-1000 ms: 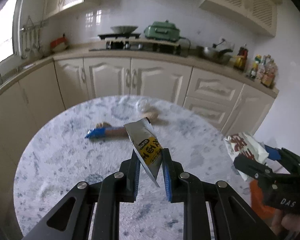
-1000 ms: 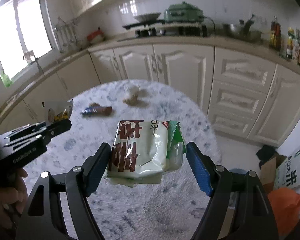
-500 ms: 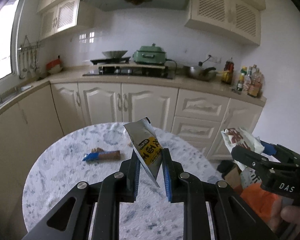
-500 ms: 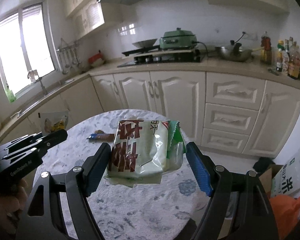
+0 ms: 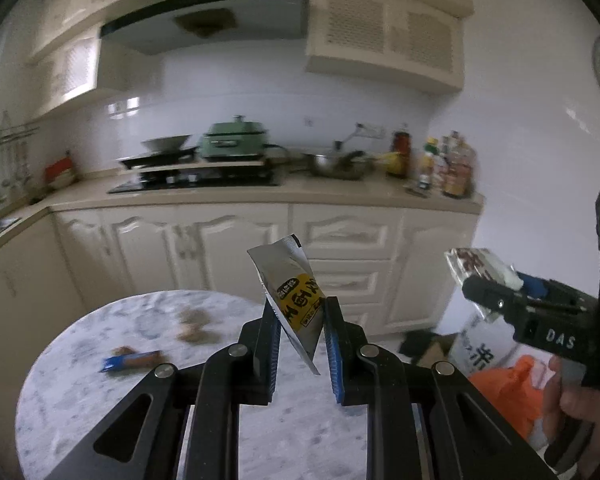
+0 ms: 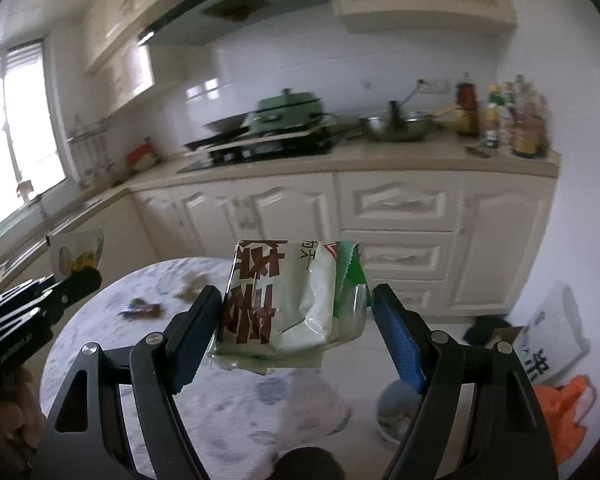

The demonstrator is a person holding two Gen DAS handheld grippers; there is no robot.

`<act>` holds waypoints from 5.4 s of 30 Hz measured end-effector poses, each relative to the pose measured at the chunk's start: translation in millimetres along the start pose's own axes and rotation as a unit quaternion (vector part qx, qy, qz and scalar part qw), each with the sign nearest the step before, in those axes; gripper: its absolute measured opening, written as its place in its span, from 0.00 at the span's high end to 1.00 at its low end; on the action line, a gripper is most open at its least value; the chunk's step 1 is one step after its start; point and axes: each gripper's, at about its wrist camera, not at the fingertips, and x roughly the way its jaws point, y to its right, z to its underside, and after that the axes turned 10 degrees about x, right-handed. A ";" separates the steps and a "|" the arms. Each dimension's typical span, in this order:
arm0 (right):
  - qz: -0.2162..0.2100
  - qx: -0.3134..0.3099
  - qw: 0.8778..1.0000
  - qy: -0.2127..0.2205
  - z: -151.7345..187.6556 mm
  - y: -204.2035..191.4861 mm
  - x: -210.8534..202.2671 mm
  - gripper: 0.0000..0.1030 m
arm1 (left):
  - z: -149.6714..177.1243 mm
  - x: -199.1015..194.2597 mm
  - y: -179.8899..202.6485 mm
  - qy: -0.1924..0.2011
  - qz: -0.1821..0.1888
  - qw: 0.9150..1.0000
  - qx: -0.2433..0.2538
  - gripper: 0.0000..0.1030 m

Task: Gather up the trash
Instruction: 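Carry both items to the blue bucket and open both tools over it, then swing both tools back from the bucket to the table, then grasp the blue-wrapped bar with the left tool while the right tool grasps the potato-like lump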

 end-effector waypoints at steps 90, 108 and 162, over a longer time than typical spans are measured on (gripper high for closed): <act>0.054 0.112 0.991 -0.056 -8.9 71.0 51.4 0.00 | -47.0 177.7 -17.1 -0.097 0.061 0.993 -0.018 0.01; -0.043 -0.019 0.996 -0.080 17.4 -95.5 63.0 0.00 | 37.6 6.3 -117.4 -0.067 -0.070 0.991 -0.097 0.01; -0.055 -0.157 0.955 -0.244 101.7 -207.5 326.6 0.54 | 104.1 226.7 -254.9 -0.217 -0.103 0.957 -0.160 0.23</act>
